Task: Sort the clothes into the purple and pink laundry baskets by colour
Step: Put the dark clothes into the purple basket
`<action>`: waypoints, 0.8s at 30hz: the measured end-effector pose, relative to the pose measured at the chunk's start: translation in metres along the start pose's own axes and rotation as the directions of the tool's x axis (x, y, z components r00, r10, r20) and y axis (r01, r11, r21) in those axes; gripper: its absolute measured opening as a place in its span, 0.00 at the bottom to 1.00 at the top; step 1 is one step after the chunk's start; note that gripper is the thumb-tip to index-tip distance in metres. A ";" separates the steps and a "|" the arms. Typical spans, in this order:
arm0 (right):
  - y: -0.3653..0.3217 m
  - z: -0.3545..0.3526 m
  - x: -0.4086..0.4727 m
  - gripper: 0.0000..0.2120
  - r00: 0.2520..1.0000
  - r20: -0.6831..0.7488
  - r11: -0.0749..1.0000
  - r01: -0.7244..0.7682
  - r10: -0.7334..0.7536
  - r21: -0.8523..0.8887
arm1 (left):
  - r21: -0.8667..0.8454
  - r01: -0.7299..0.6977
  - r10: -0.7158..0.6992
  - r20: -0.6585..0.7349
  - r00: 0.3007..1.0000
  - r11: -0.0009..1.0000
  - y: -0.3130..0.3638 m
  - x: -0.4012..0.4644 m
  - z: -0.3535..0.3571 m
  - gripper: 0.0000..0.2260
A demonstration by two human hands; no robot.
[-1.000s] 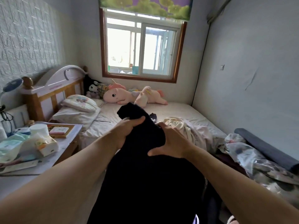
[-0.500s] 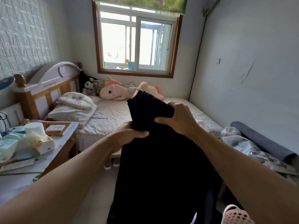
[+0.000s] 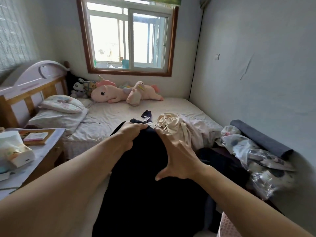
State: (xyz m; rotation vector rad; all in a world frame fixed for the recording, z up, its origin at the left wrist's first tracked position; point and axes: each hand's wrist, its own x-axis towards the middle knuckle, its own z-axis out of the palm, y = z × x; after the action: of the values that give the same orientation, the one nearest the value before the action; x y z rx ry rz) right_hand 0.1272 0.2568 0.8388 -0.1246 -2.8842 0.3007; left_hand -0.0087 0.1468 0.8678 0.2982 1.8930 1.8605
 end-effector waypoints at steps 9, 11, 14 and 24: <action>0.047 -0.022 0.007 0.24 0.997 -0.061 0.982 -0.061 0.051 -0.177 | 0.131 0.151 -0.164 0.102 0.981 0.980 0.004 0.002 0.022 0.38; 0.064 -0.028 0.010 0.22 0.990 -0.094 0.975 -0.121 0.105 -0.184 | 0.236 -0.041 0.015 0.111 0.994 0.971 -0.007 0.003 0.026 0.55; 0.087 -0.035 0.015 0.24 0.982 -0.067 0.975 -0.182 0.175 -0.124 | 0.607 -0.392 0.263 0.294 0.919 0.692 -0.029 -0.004 0.043 0.48; 0.137 -0.030 0.004 0.29 0.981 0.015 0.981 -0.194 0.194 -0.004 | 0.898 -0.433 0.536 0.329 0.778 0.077 -0.027 0.025 0.088 0.14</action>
State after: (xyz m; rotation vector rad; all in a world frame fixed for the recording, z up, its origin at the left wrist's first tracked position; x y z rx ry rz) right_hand 0.1392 0.3969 0.8388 -0.4073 -2.8911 0.3345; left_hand 0.0158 0.2347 0.8394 1.4475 3.0622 0.5863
